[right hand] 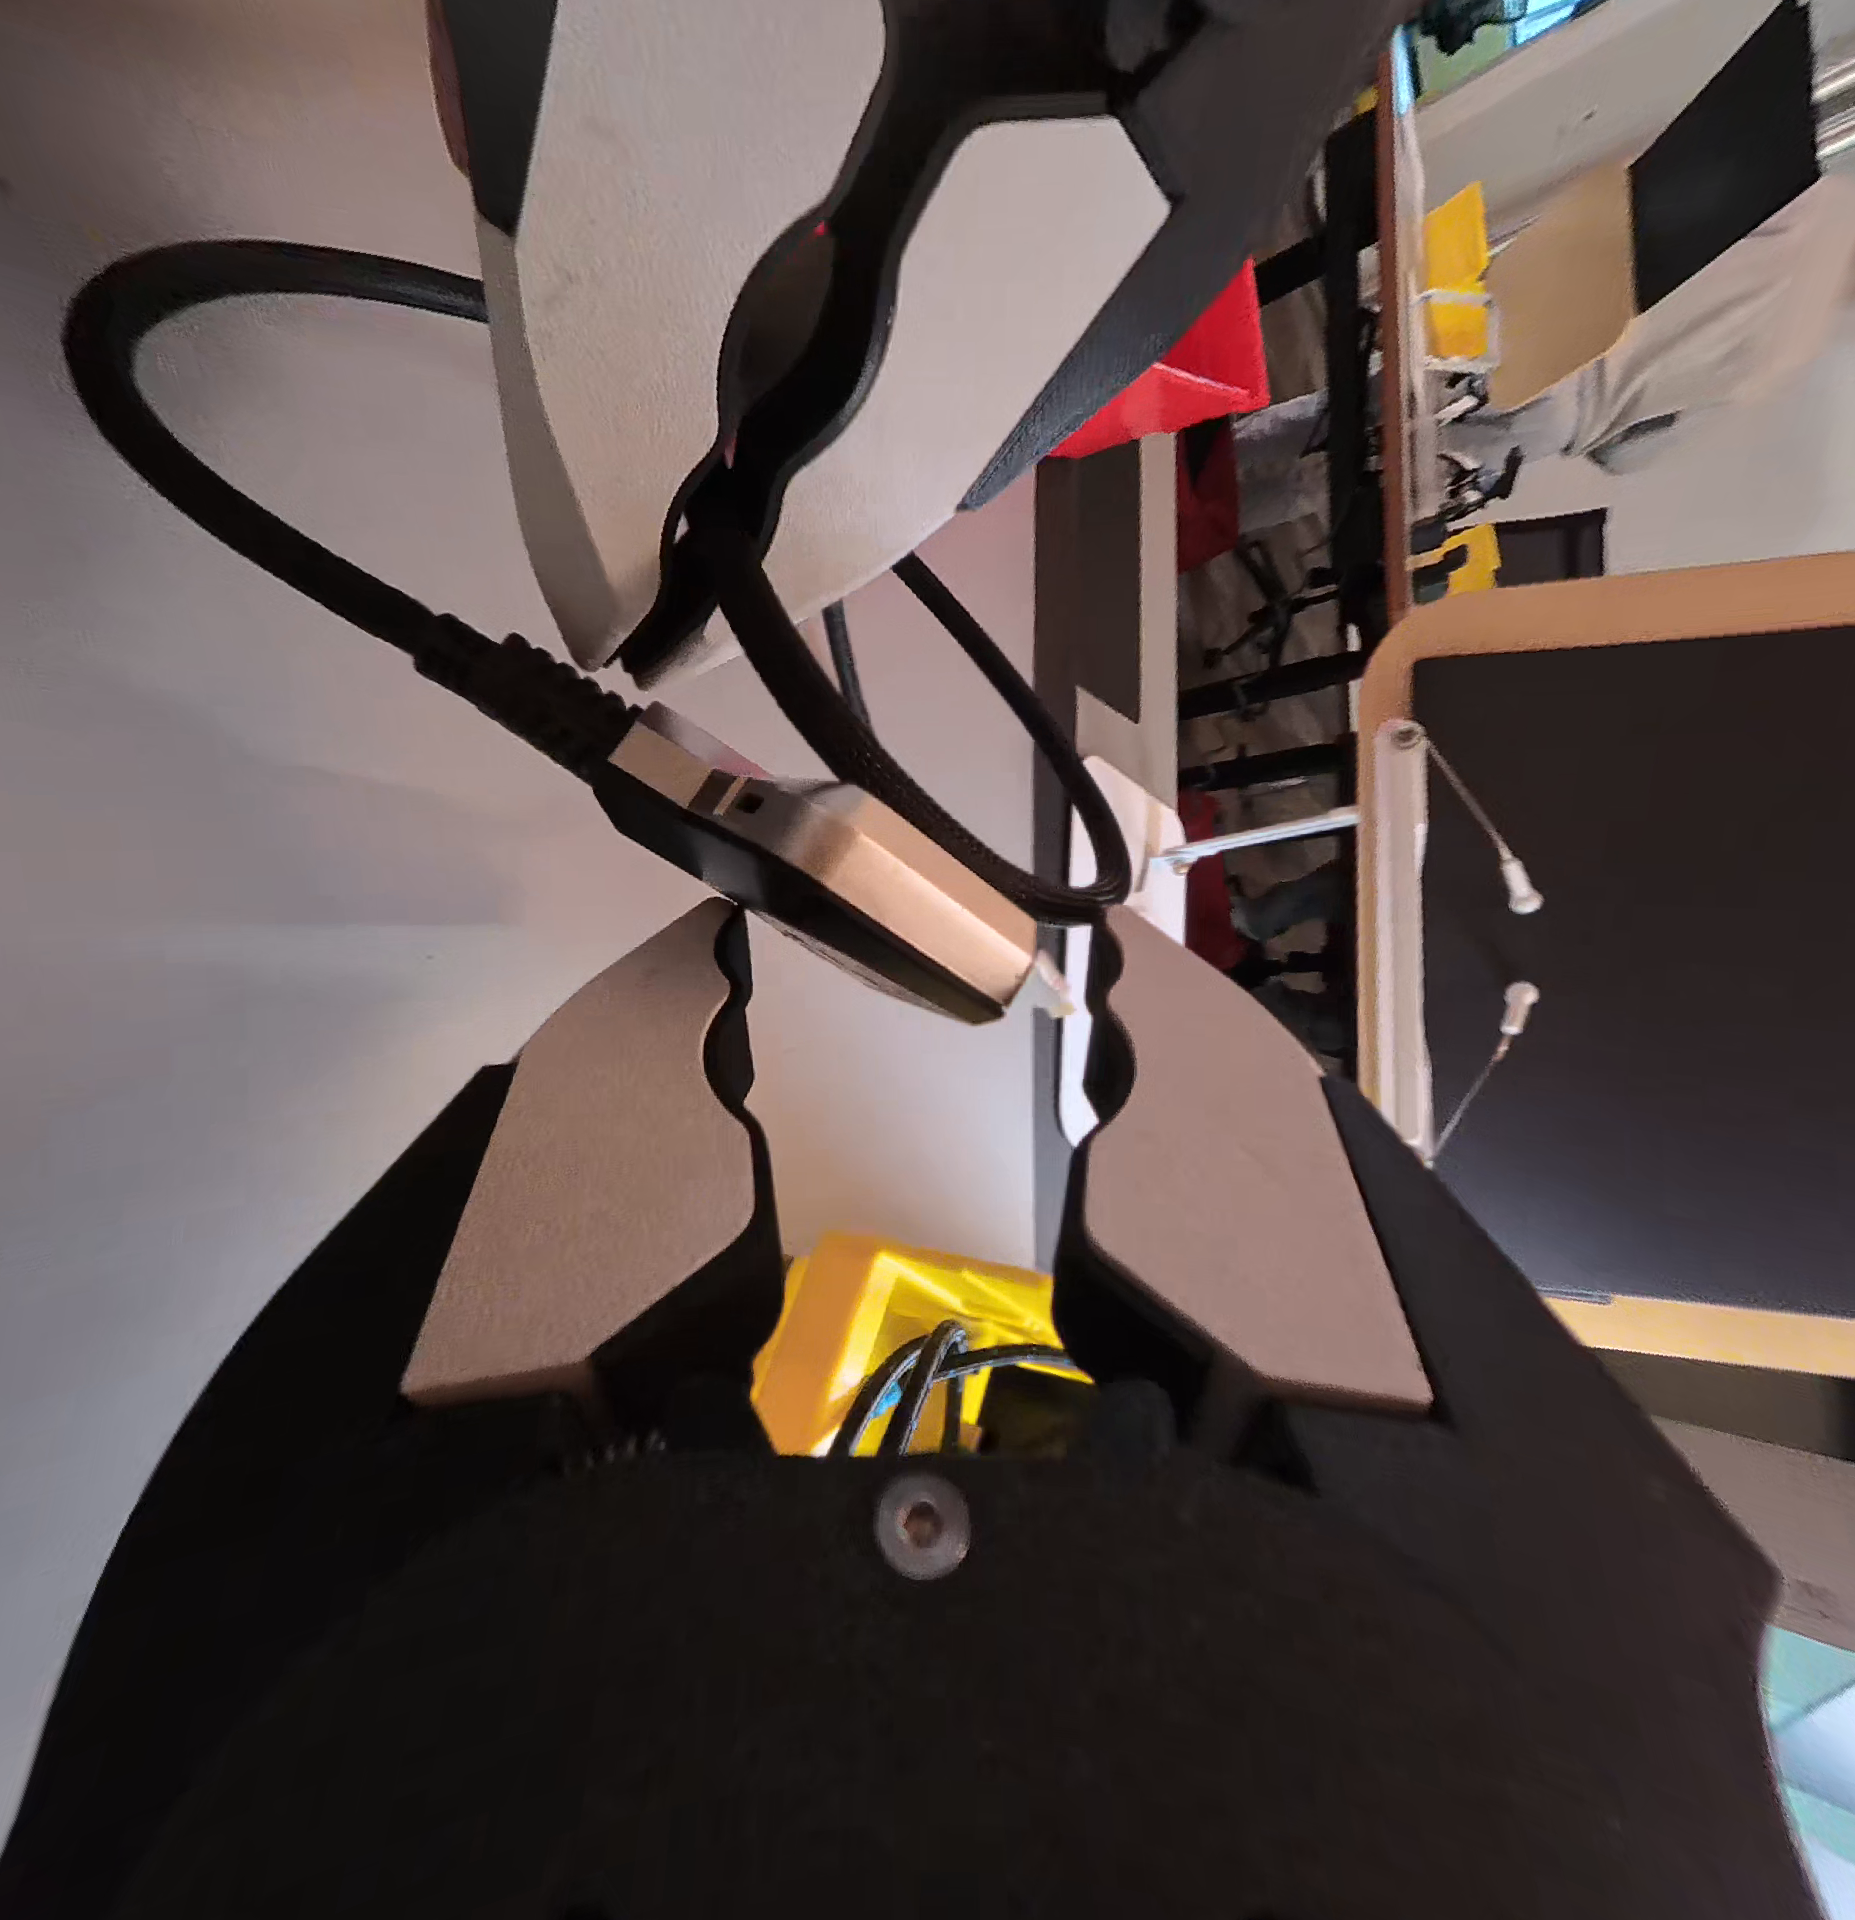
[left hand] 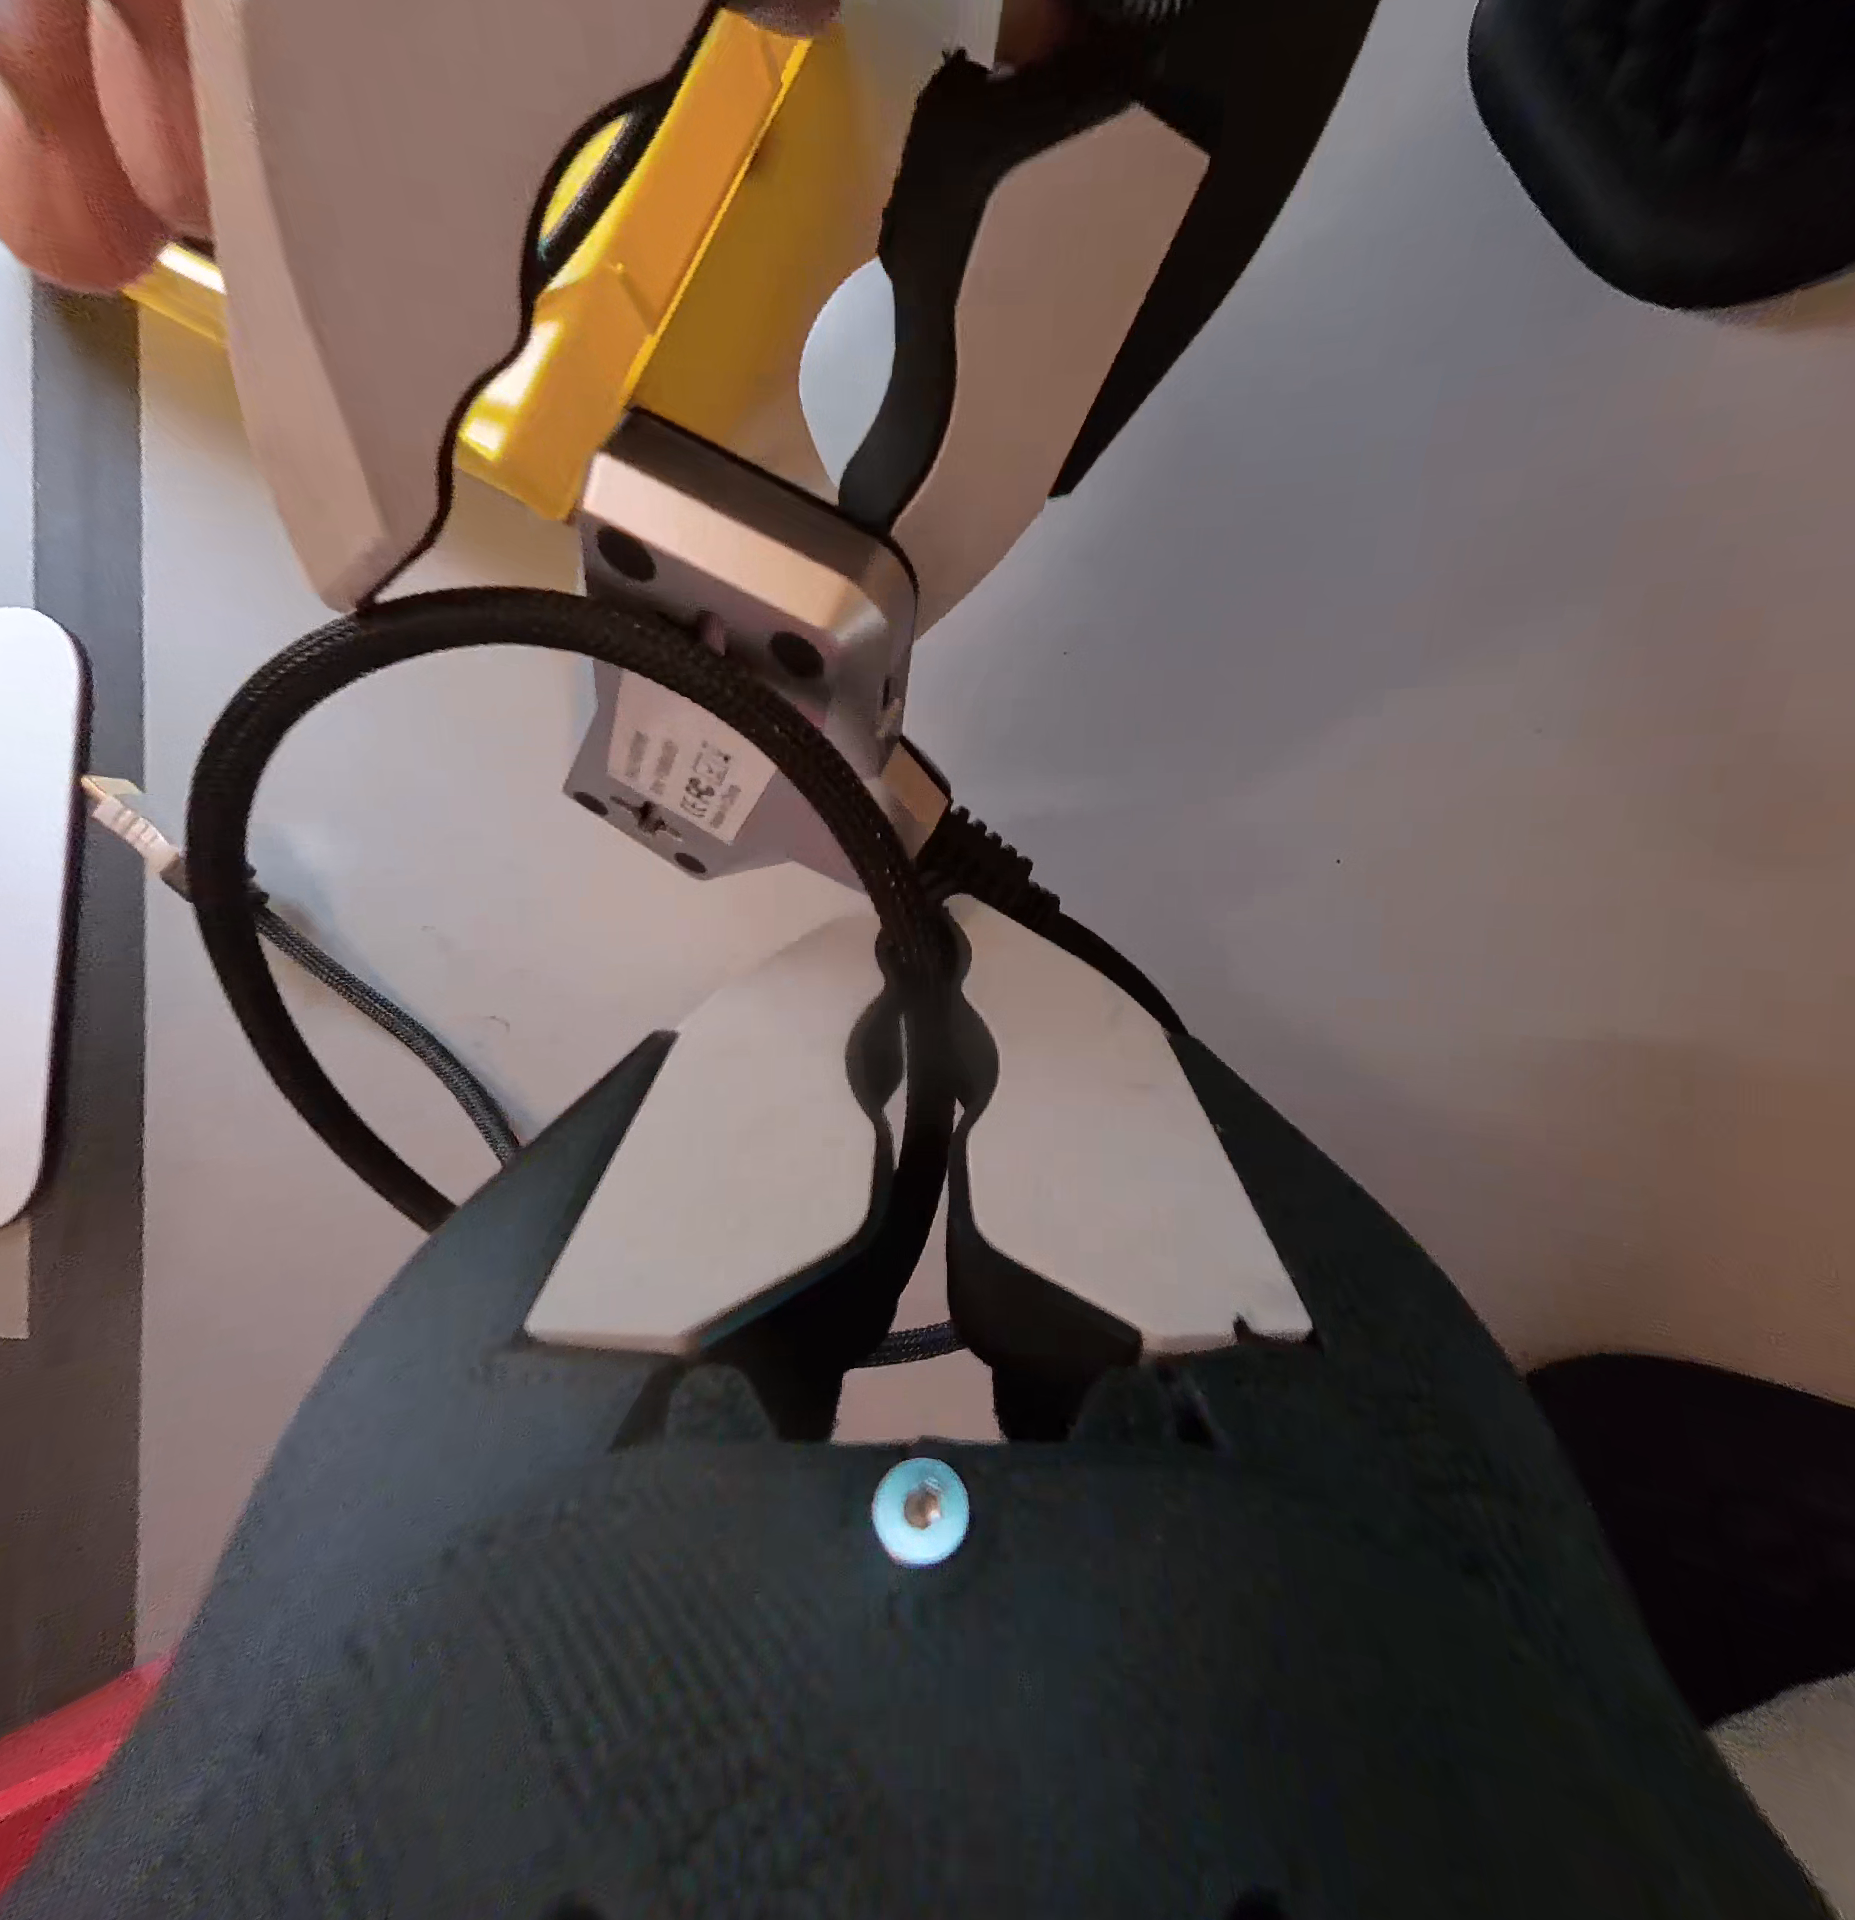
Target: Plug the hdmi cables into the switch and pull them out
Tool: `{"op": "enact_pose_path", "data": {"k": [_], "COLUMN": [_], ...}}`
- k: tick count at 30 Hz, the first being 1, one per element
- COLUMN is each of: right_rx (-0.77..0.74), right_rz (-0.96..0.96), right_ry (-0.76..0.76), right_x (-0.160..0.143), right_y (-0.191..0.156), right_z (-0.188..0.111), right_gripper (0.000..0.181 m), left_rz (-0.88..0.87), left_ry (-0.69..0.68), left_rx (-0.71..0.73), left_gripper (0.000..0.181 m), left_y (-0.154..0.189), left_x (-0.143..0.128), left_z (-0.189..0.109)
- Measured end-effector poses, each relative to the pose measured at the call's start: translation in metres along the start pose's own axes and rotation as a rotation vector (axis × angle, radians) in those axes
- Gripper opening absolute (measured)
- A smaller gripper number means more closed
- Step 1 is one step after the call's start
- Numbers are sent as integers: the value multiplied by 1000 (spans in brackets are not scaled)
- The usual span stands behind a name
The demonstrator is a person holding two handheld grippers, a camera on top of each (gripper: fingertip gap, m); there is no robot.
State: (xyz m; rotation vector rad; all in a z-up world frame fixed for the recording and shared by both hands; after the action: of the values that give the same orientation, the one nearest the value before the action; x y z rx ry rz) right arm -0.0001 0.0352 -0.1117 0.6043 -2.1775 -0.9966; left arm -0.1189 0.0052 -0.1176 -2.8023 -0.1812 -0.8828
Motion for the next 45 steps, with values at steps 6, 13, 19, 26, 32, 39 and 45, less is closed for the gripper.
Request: {"op": "enact_pose_path", "data": {"k": [6,13,19,26,32,39,45], "right_rx": [-25,114,154,103,-97,-122,-236], "right_rz": [-92,-89,74,260,466,575,652], "right_ry": [-2,-5,138,252,440,519,508], "right_x": [7,6,15,1,-12,-1,-4], "right_y": [-9,-23,-8,20,62,133,212], "right_z": [9,14,-7,-40,-88,-125,-153], "right_gripper": [58,43,33,28,28,28,28], "left_rz": [-36,-32,-91,-187,-248,-280,-268], "left_ry": [-6,-18,305,829,838,835,786], "left_rx": [-35,-79,60,302,443,420,420], "left_gripper": [3,7,31,34,38,37,36], "left_y": [-2,1,-13,-18,-23,-27,-27], "left_x": [-7,-11,-3,3,-5,-8,-11], "left_z": [-1,-1,-53,-143,-160,-154,-150]}}
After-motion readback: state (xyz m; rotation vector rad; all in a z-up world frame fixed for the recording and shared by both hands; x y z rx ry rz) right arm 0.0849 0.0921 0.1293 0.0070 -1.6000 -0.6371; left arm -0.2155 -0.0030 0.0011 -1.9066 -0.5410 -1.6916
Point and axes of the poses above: each gripper's, where its closed fingertips meet, z out along the fingers, x out of its top, y = z × x across the jaws, the point moved 8 cm from there along -z, back along the fingers, and after that the axes turned 1 degree about y, right-handed, at the moved point
